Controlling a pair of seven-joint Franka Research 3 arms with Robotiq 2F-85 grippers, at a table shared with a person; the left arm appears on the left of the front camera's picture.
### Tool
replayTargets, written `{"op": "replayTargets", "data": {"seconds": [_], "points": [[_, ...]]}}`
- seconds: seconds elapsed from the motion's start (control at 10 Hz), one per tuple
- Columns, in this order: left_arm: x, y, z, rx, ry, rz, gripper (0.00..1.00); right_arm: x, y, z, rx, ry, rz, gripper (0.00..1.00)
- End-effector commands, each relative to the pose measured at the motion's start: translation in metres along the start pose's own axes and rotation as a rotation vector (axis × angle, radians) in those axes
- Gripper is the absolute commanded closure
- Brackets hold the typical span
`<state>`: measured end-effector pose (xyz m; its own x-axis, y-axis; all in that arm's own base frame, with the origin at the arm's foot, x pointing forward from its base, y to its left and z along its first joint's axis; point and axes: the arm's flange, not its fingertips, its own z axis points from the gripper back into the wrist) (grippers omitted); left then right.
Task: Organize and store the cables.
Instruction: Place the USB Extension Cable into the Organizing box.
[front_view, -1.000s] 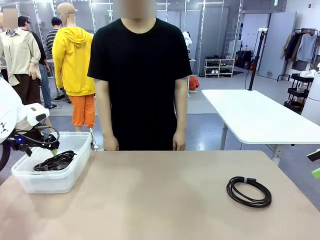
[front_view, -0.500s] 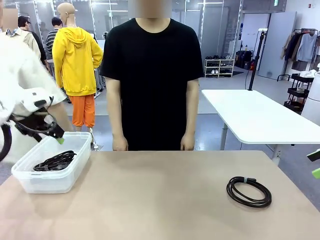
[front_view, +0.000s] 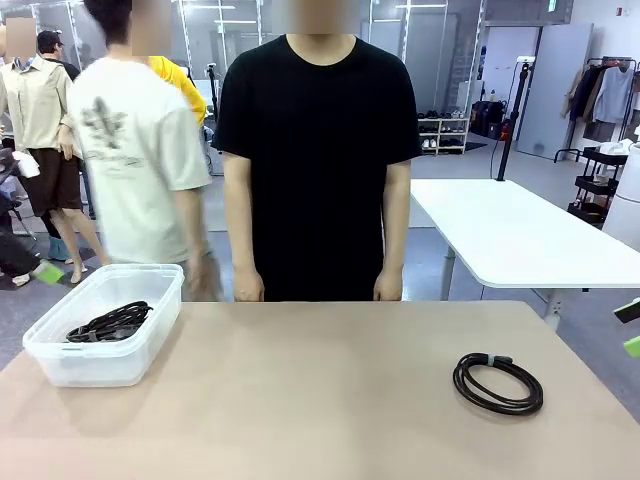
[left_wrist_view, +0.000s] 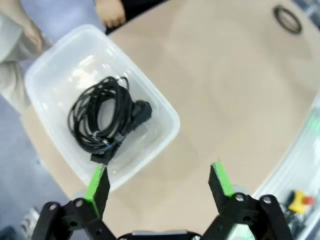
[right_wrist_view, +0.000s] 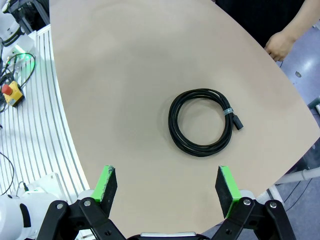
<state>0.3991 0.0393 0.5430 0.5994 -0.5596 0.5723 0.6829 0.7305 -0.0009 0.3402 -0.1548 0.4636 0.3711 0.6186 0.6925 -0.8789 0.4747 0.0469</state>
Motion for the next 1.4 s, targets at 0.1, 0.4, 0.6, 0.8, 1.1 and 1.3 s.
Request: {"op": "replayTargets", "data": {"seconds": [0.1,0.4,0.6,0.8,1.1,1.3], "points": [[-0.046,-0.033,-0.003,-0.035,-0.065,-0.134,0.0,0.001,0.0,0.001,0.002,-0.012,-0.01,0.0],[-0.033,-0.023,-0.001,-0.028,-0.025,-0.102,0.0,0.001,0.0,0.001,0.002,-0.012,-0.01,0.0],[-0.033,-0.023,-0.001,-0.028,-0.025,-0.102,0.0,0.001,0.0,0.001,0.002,-0.012,-0.01,0.0],[-0.033,-0.023,-0.001,-0.028,-0.025,-0.102,0.0,0.023,-0.006,-0.004,-0.007,0.099,0.029,0.0],[-0.033,-0.023,-0.001,-0.028,-0.025,-0.102,0.0,0.08,-0.053,-0.072,-0.01,0.355,0.08,0.0],[-0.033,-0.023,-0.001,-0.028,-0.025,-0.102,0.0,0.099,-0.077,-0.129,-0.029,0.439,0.096,0.0]]}}
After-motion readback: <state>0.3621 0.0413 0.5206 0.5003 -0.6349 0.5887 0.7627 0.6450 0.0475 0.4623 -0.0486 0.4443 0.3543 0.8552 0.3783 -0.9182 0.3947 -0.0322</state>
